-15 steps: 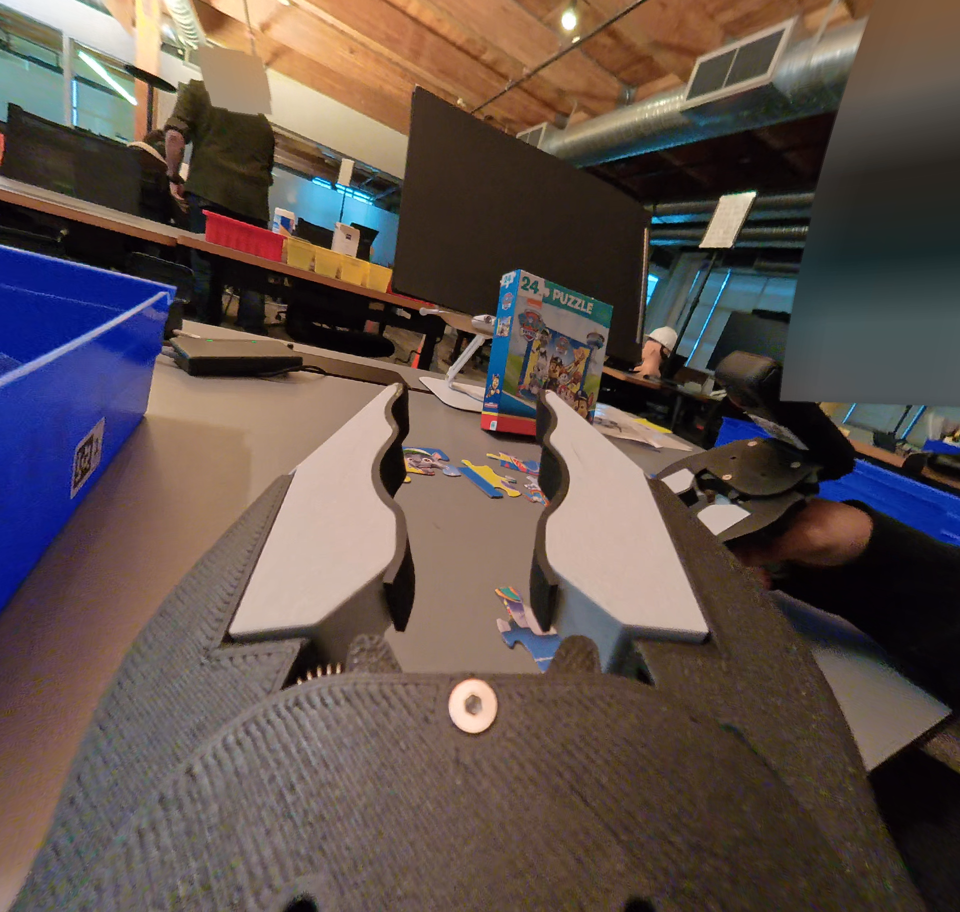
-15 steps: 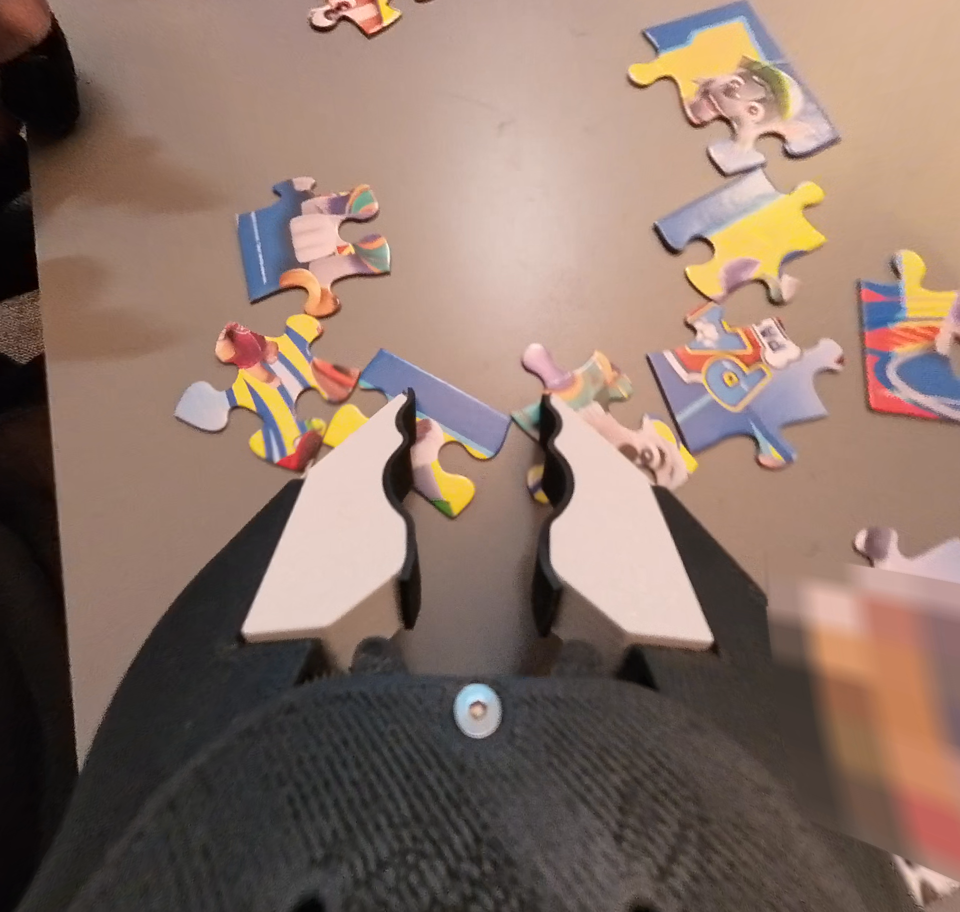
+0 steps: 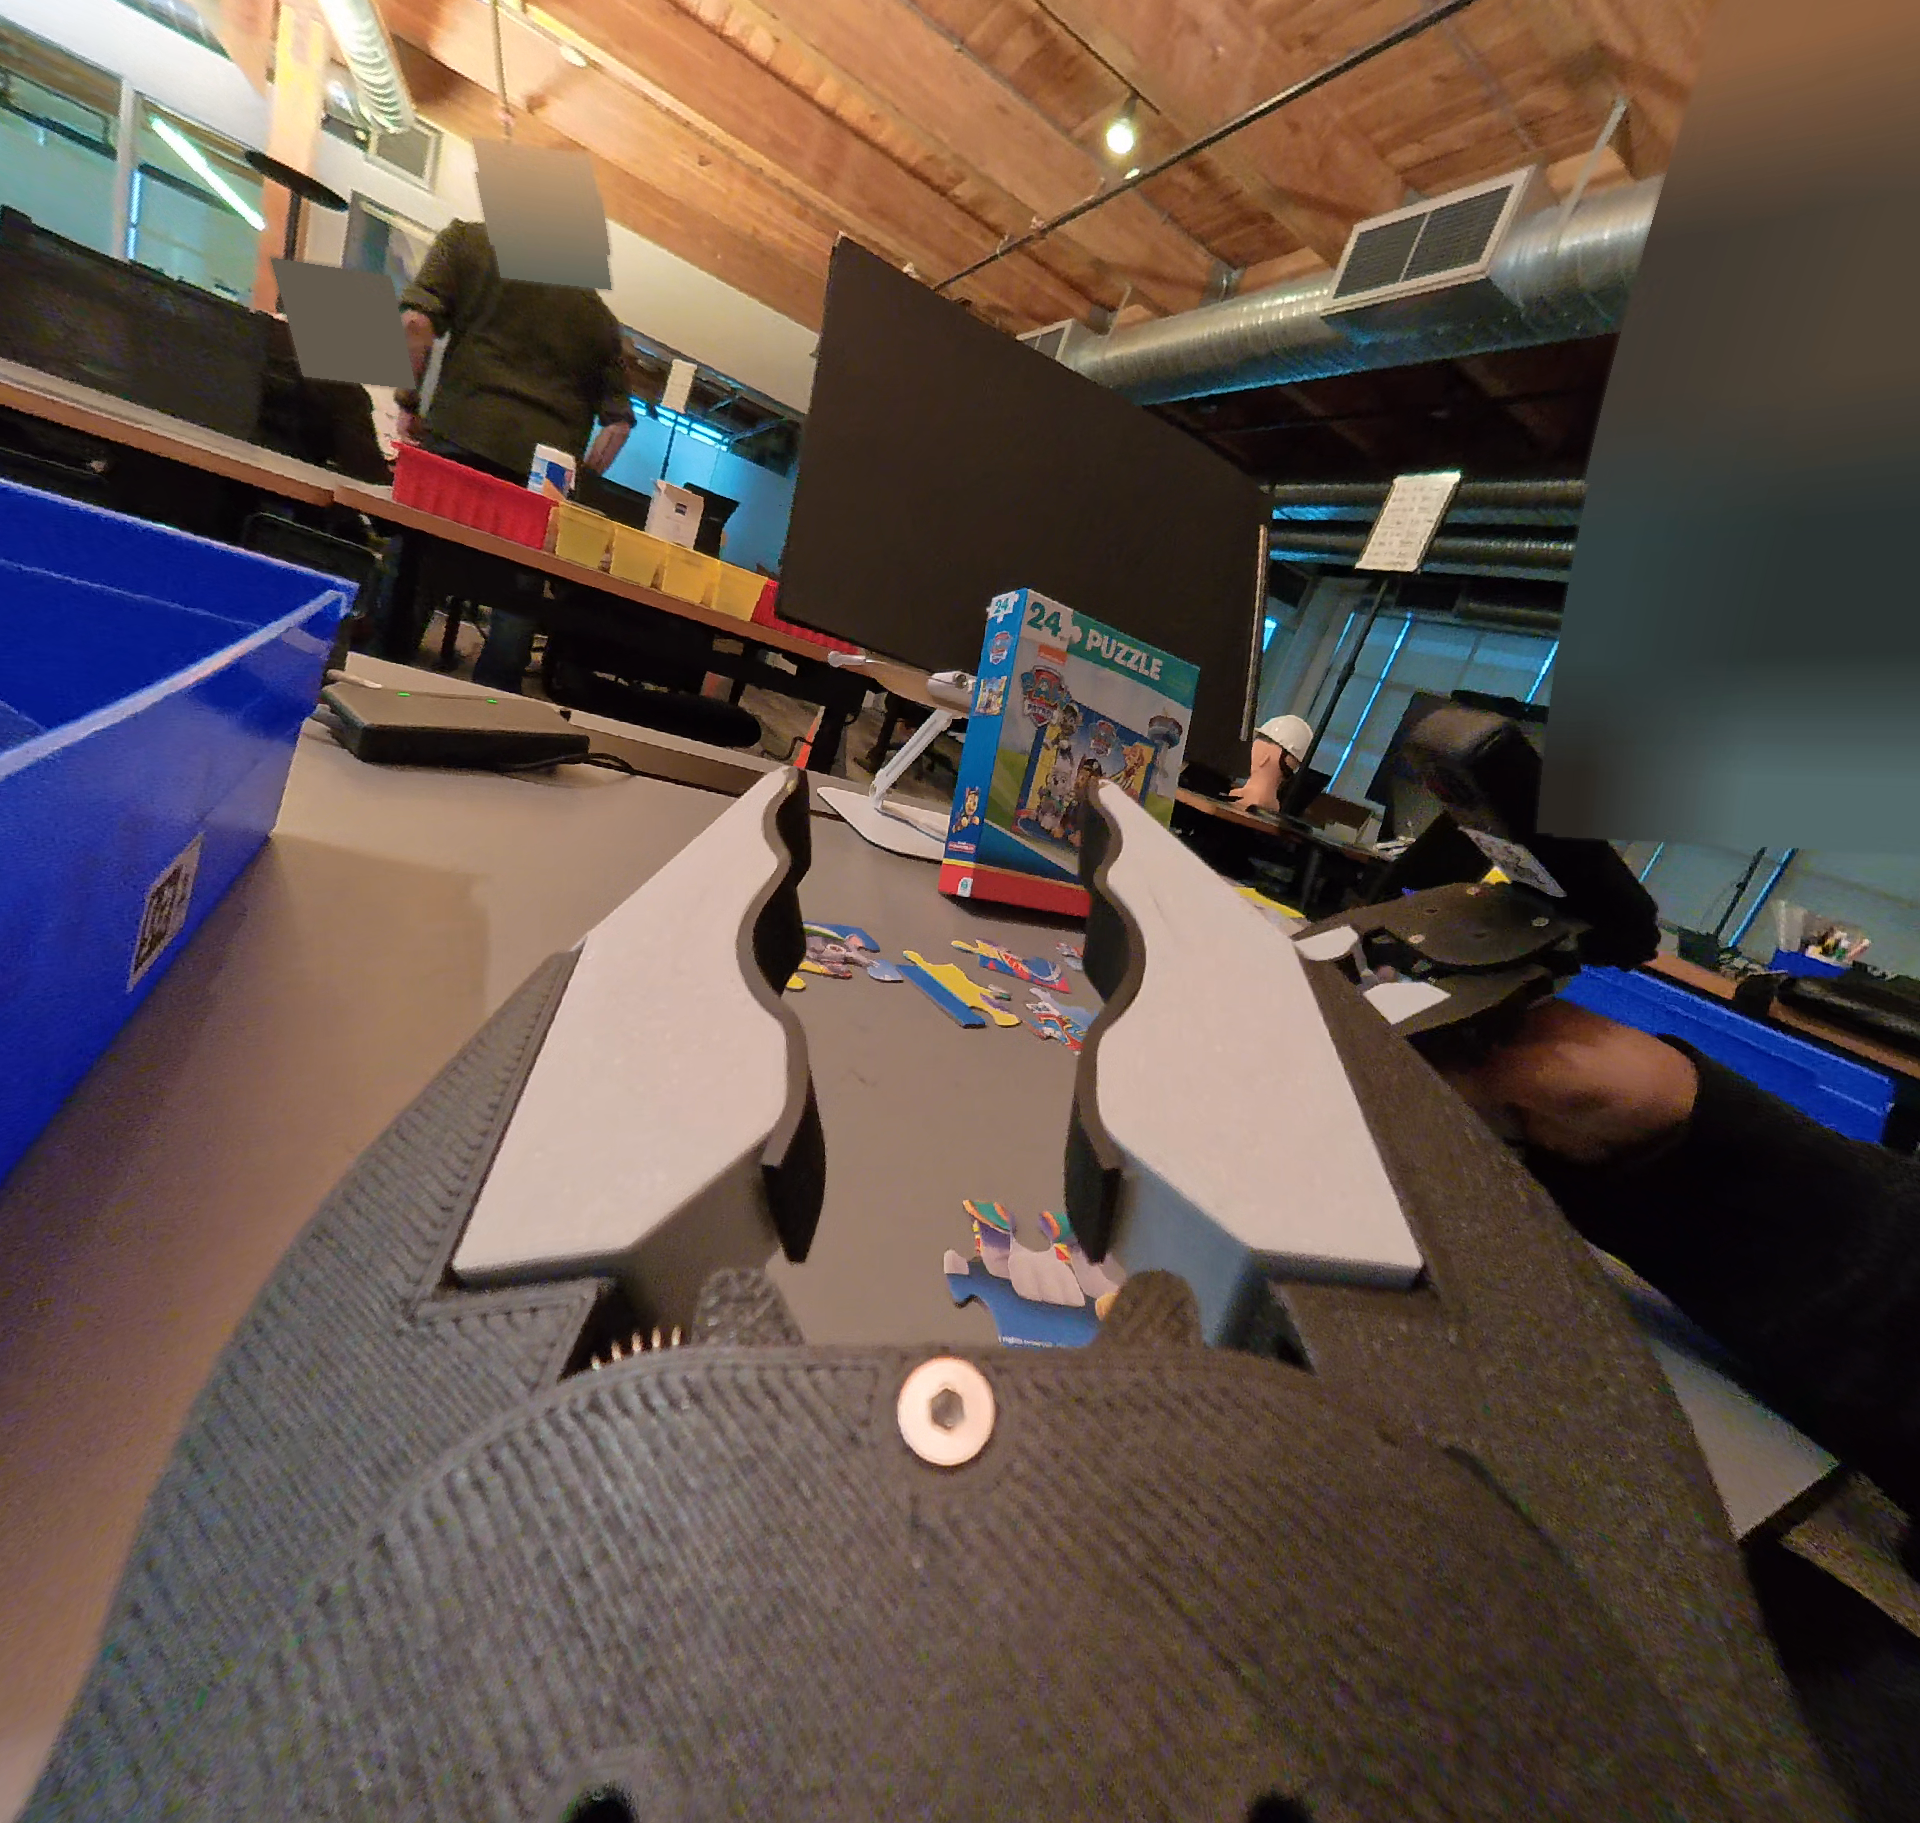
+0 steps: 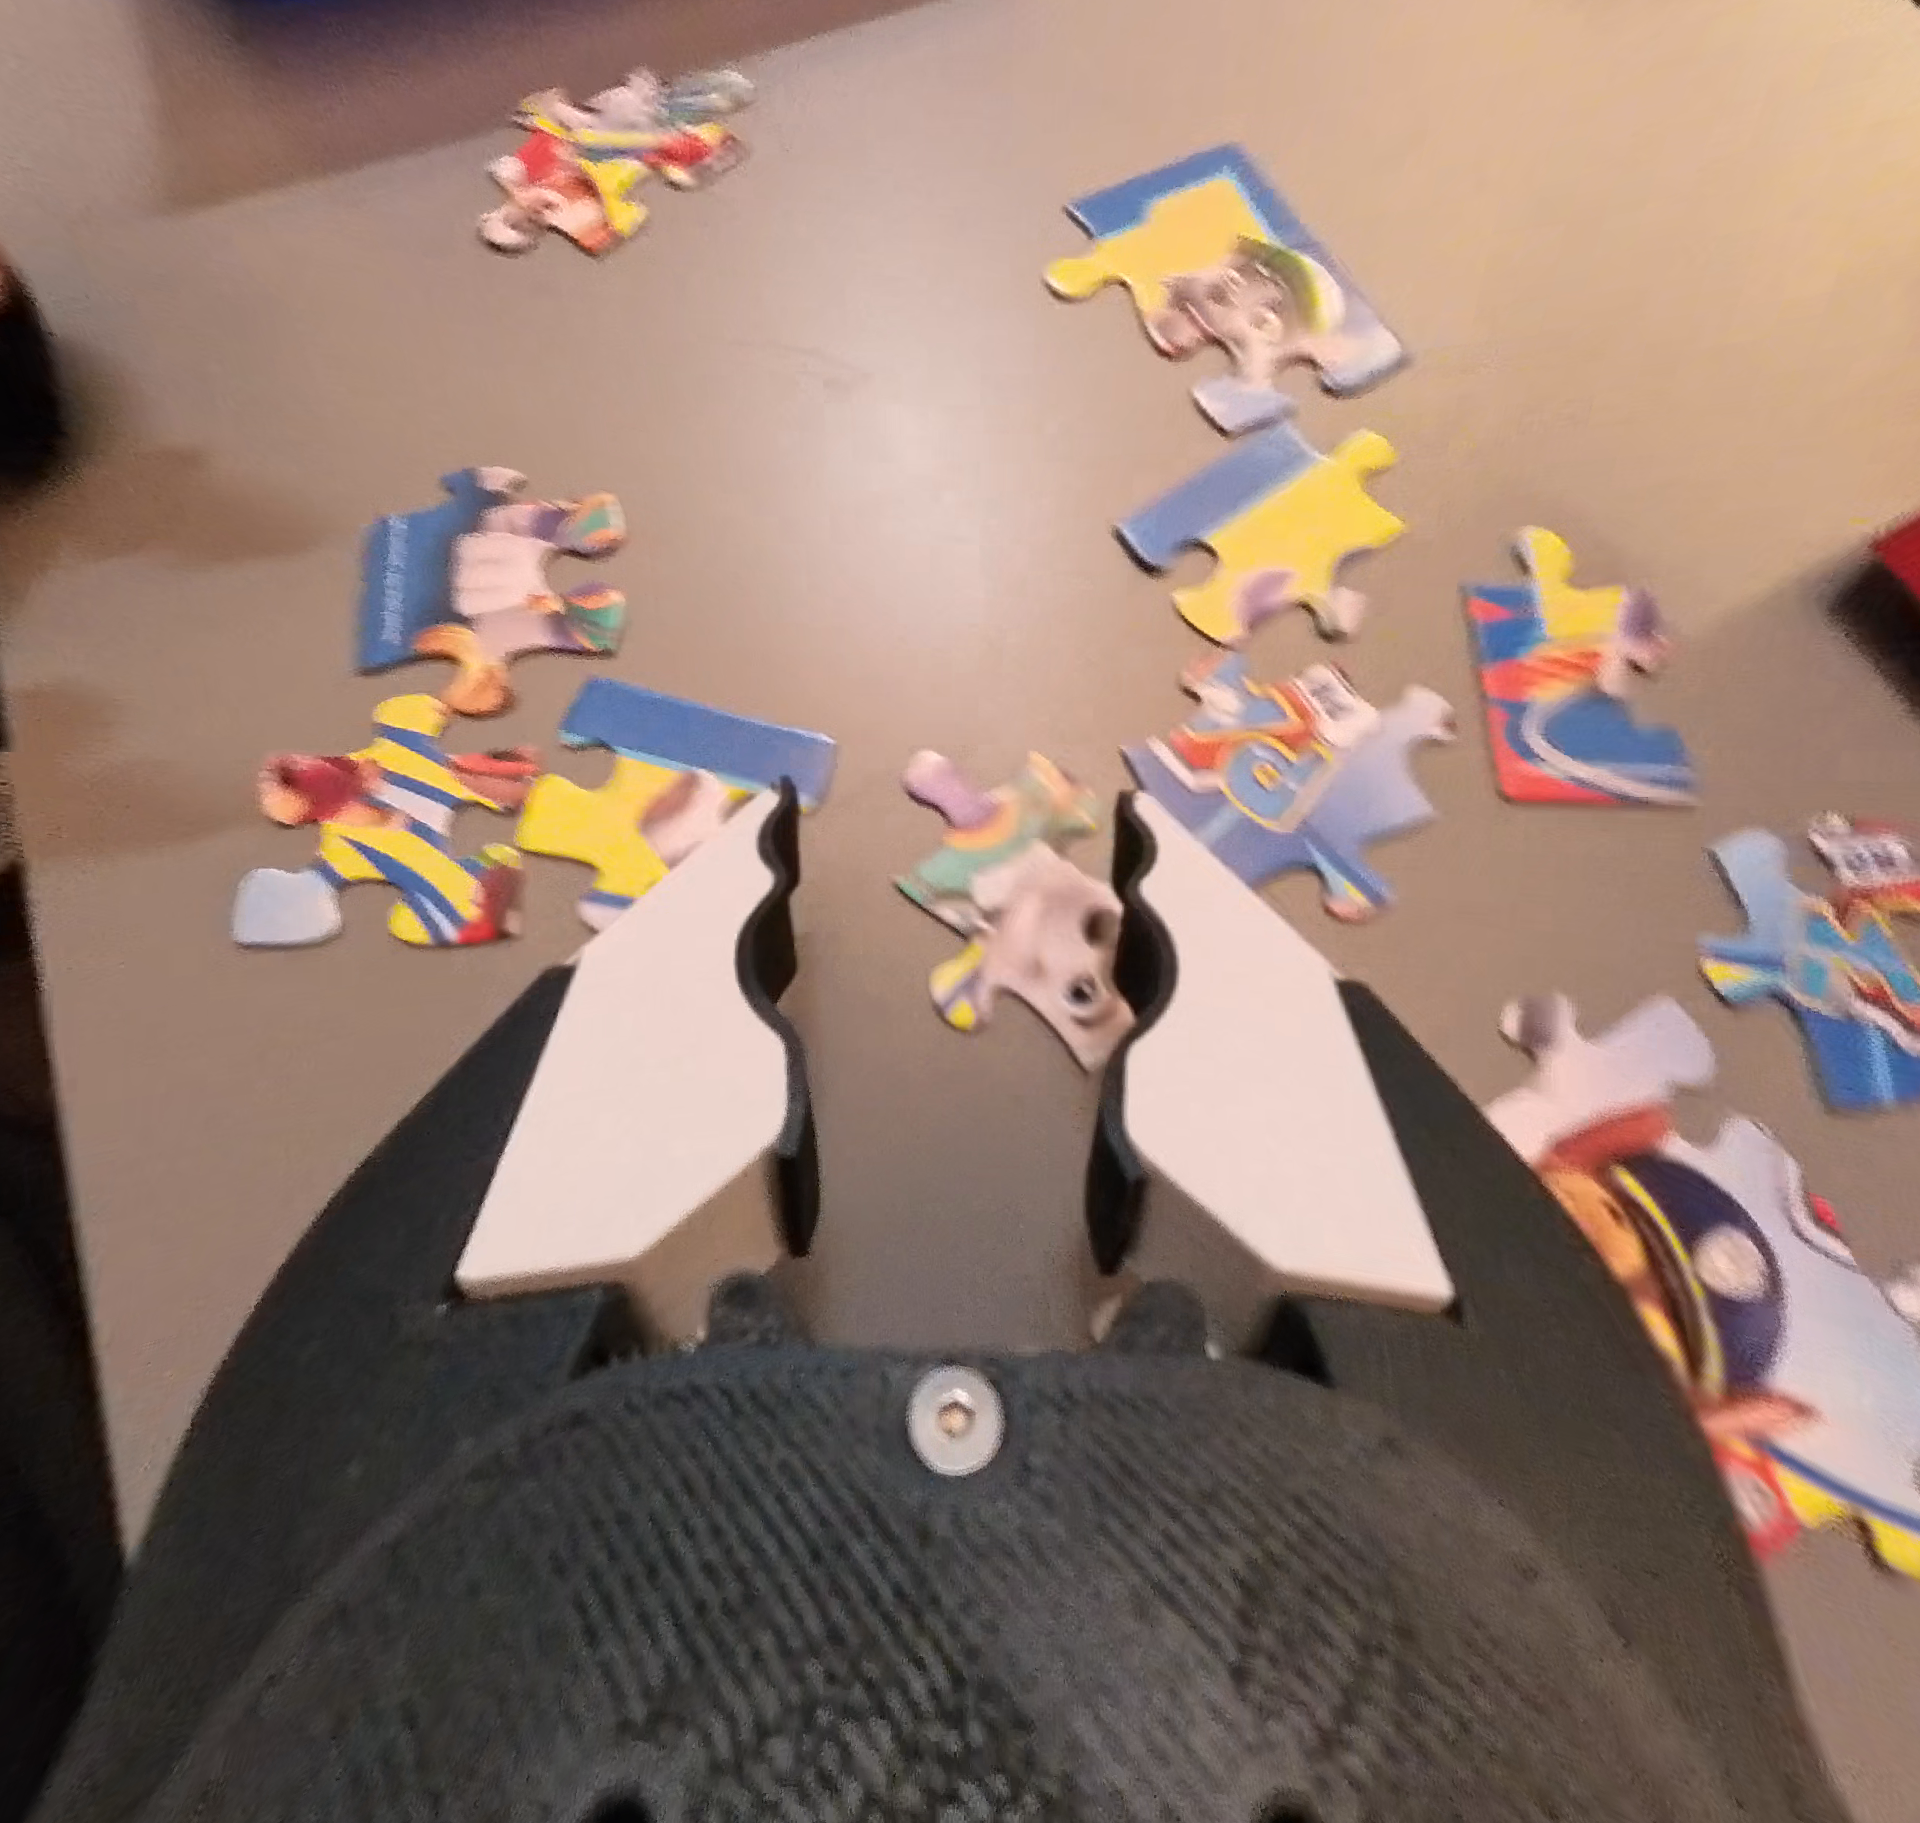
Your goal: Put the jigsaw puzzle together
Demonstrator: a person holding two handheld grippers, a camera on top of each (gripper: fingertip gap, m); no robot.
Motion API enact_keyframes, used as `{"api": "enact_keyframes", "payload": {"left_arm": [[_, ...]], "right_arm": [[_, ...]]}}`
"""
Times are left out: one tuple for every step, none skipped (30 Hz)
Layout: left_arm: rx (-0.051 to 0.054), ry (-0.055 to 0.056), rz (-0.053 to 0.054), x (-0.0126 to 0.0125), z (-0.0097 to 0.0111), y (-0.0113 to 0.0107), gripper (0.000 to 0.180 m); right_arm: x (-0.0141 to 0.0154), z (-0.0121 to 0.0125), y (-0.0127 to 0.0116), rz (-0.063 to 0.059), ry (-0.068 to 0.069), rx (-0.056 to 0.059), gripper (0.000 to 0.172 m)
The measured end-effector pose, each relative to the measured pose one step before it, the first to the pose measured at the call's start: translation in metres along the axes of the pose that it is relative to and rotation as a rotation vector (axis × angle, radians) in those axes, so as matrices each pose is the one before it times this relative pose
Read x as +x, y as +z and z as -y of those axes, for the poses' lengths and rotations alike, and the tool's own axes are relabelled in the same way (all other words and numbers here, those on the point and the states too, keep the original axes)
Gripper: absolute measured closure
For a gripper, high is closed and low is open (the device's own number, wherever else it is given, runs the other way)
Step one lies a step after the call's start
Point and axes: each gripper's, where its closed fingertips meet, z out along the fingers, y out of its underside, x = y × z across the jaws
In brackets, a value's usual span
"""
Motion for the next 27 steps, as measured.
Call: {"api": "enact_keyframes", "payload": {"left_arm": [[0.0066,-0.0062,-0.0016,-0.00058,0.00081,-0.00044,0.131],[0.0058,-0.006,-0.0022,-0.0004,0.00071,-0.00028,0.13],[0.0038,-0.0057,-0.0028,-0.00034,0.00038,-0.00029,0.13],[0.0043,-0.0048,-0.0007,-0.00055,0.00059,-0.00013,0.13],[0.0038,-0.0044,0.0002,-0.0006,0.00044,-0.00036,0.13],[0.0032,-0.0046,0.0016,-0.00082,0.00045,-0.00029,0.129],[0.0031,-0.0051,0.0019,-0.00083,0.00044,-0.0003,0.129],[0.0039,-0.0051,0.0013,-0.00078,0.00052,-0.0004,0.129],[0.0047,-0.0052,0.0011,-0.00079,0.00061,-0.00051,0.129],[0.0045,-0.0053,0.0011,-0.00077,0.00059,-0.00053,0.129],[0.0036,-0.0054,-0.0003,-0.00061,0.0005,-0.00034,0.129],[0.0026,-0.0049,-0.0012,-0.0004,0.00041,-0.00032,0.128],[0.0016,-0.0042,-0.0017,-0.00025,0.00016,-0.00029,0.128],[0.0012,-0.0032,-0.0021,0.00001,0.00018,-0.00022,0.128],[0.0009,-0.0023,-0.0015,-0.00003,0.00018,-0.00014,0.128],[0.0003,-0.0022,-0.0016,-0.00003,0.00003,-0.00006,0.128],[-0.0008,-0.0032,-0.0021,-0.00002,-0.00013,0.00001,0.127],[-0.0007,-0.0041,-0.0022,-0.00005,-0.00015,-0.00007,0.127],[0.0001,-0.0049,-0.0022,-0.00015,0.00001,-0.00016,0.127],[0.0004,-0.0061,-0.0019,-0.00018,0.00009,-0.0002,0.126],[0.0011,-0.0062,-0.0018,-0.00028,0.00017,-0.00024,0.126],[0.0015,-0.005,-0.0019,-0.00023,0.00018,-0.00023,0.126],[0.0006,-0.003,-0.0004,-0.00019,0.00014,-0.0001,0.125],[-0.0004,0.0017,-0.0002,0.0004,-0.00019,0.0,0.125],[-0.0037,0.0103,-0.0004,0.00134,-0.00058,0.0003,0.126],[-0.0096,0.0168,0.0009,0.00168,-0.0015,0.001,0.126],[-0.0138,0.0189,0.0012,0.00186,-0.00196,0.00157,0.126]], "right_arm": [[0.00567,-0.00768,-0.00096,-0.0091,0.0027,-0.0272,0.106],[0.00209,-0.00684,0.00104,0.0092,-0.0025,-0.0276,0.103],[-0.00112,-0.0055,0.00226,0.0205,-0.0089,-0.0225,0.101],[-0.00226,-0.00379,0.00301,0.0181,-0.0124,-0.0156,0.101],[-0.00134,-0.00125,0.00276,0.0009,-0.0143,-0.0041,0.101],[-0.00176,0.00147,0.00128,-0.0035,-0.0151,0.0069,0.104],[-0.00307,0.0017,0.00131,0.0077,-0.003,0.0011,0.106],[-0.00266,0.00137,0.00169,0.0074,0.0036,-0.0028,0.106],[-0.00392,0.0019,0.00197,0.019,0.0079,0.0003,0.11],[-0.00181,0.00213,0.00216,0.0013,-0.0045,0.0041,0.107],[-0.00232,0.00203,0.00184,0.0021,-0.0089,0.0013,0.11],[-0.00189,0.00208,0.002,0.001,-0.001,-0.0007,0.109],[-0.00199,0.00239,0.00223,0.0013,-0.0026,0.0002,0.11],[-0.00189,0.00273,0.00255,0.0016,-0.0021,0.0025,0.111],[-0.00196,0.00324,0.00286,0.0026,-0.0026,0.0055,0.112],[-0.00153,0.00328,0.00299,0.0007,-0.0009,0.0066,0.113],[-0.00097,0.00321,0.00295,-0.0005,-0.0003,0.0066,0.114],[-0.00078,0.00315,0.00295,-0.0023,0.0016,0.0083,0.116],[-0.00047,0.00271,0.00241,-0.0045,0.0035,0.0063,0.117],[-0.00091,0.00162,0.00161,-0.0046,0.0043,-0.0017,0.118],[-0.00065,0.00106,0.00048,-0.0109,0.0044,-0.006,0.119],[-0.00158,0.00129,-0.00087,-0.0162,-0.0033,-0.0006,0.118],[-0.00423,0.0036,-0.00275,-0.0114,-0.0086,0.0184,0.115],[-0.00823,0.00581,-0.0044,0.0032,-0.0077,0.0388,0.112],[-0.01205,0.00698,-0.00554,0.0207,-0.0087,0.0506,0.111],[-0.01351,0.00646,-0.00573,0.0284,-0.0072,0.0494,0.11],[-0.01294,0.00507,-0.00572,0.0302,-0.004,0.0423,0.11]]}}
